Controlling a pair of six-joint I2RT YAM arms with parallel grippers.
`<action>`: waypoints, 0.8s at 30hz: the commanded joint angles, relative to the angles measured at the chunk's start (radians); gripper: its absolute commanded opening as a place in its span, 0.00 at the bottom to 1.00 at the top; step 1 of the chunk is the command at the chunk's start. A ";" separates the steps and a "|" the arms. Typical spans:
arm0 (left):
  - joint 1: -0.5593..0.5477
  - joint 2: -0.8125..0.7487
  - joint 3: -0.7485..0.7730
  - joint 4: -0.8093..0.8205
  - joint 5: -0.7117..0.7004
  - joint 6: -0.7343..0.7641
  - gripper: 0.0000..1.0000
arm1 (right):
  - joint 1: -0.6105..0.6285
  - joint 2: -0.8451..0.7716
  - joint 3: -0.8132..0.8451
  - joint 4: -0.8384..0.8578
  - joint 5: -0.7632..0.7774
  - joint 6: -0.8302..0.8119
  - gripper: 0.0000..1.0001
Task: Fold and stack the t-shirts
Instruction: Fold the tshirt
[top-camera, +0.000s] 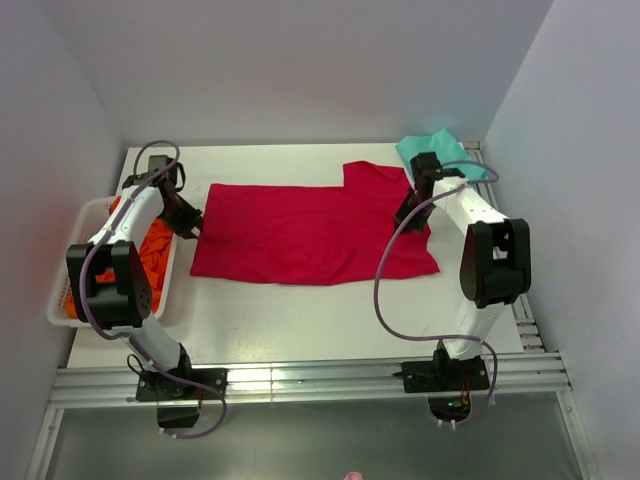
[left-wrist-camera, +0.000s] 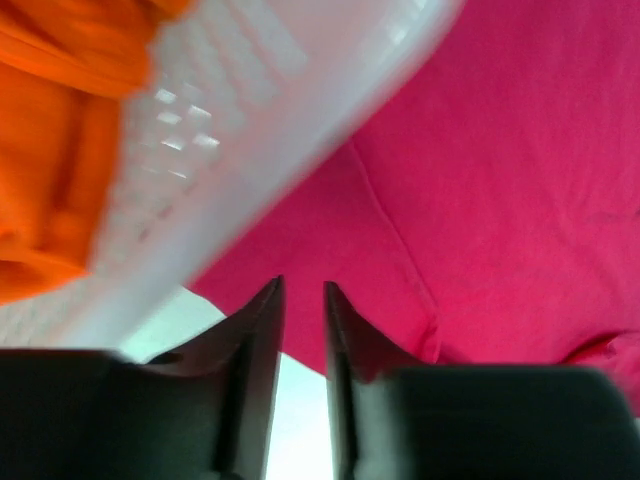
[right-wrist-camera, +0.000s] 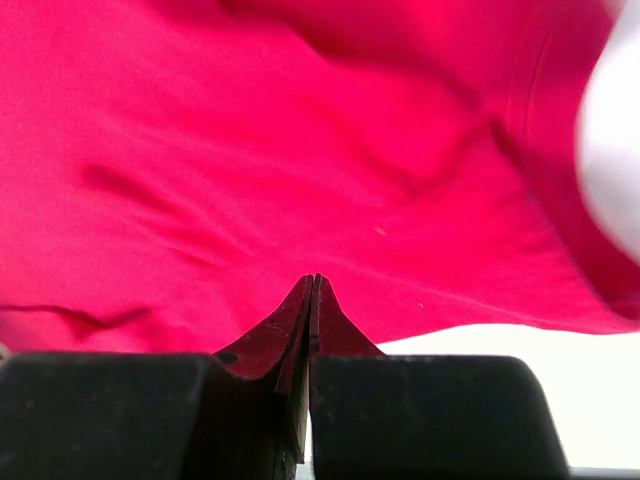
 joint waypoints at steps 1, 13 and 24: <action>-0.053 -0.014 0.001 0.043 -0.003 0.013 0.26 | 0.026 -0.044 -0.148 0.100 -0.085 0.044 0.00; -0.234 0.066 -0.093 0.040 -0.043 -0.001 0.00 | 0.033 0.029 -0.251 0.113 -0.002 0.050 0.00; -0.233 0.097 -0.192 -0.012 -0.150 -0.068 0.00 | -0.050 -0.003 -0.323 0.070 0.093 0.118 0.00</action>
